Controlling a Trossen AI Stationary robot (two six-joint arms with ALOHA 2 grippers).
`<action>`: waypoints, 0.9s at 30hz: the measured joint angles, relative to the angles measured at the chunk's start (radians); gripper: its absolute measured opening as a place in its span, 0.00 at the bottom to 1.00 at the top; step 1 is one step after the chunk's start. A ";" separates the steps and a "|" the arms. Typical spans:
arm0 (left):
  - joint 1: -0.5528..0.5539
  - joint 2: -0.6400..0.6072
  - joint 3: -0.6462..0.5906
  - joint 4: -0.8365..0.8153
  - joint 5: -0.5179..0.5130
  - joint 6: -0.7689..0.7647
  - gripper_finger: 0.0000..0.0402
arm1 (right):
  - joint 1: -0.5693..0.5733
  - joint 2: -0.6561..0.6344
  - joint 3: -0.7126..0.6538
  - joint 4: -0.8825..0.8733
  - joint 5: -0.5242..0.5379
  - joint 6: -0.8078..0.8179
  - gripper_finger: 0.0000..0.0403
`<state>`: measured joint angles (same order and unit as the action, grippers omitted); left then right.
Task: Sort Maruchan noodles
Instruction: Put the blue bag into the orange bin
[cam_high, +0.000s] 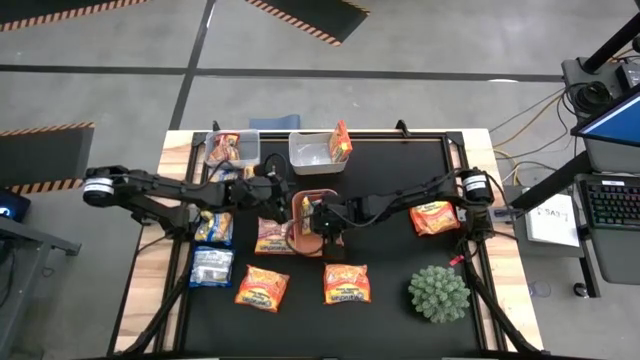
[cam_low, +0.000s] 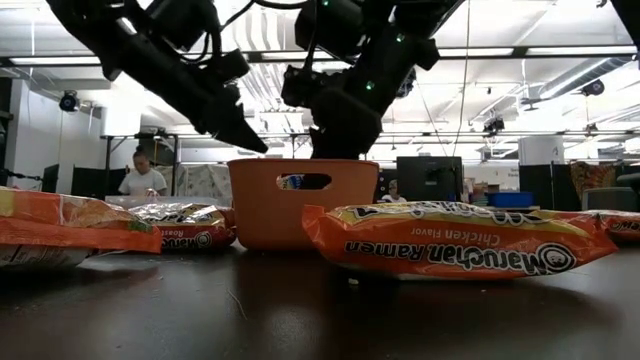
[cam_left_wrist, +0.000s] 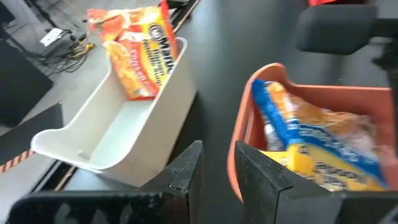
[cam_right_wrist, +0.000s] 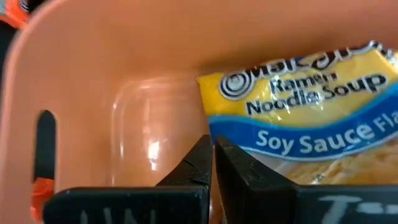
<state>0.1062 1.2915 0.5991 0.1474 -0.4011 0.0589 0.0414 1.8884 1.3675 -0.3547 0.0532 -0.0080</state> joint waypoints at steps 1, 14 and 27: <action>0.010 0.000 0.000 0.000 0.000 0.004 0.19 | 0.000 0.003 0.000 -0.002 0.001 0.001 0.02; 0.079 0.000 -0.111 0.150 0.099 -0.009 0.19 | 0.000 0.059 0.000 0.007 0.000 -0.002 0.02; 0.079 0.001 -0.156 0.326 0.098 -0.016 0.19 | -0.001 0.056 -0.002 -0.008 0.007 -0.037 0.02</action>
<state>0.1852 1.2926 0.4434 0.4734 -0.3031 0.0429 0.0406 1.9445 1.3655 -0.3627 0.0598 -0.0452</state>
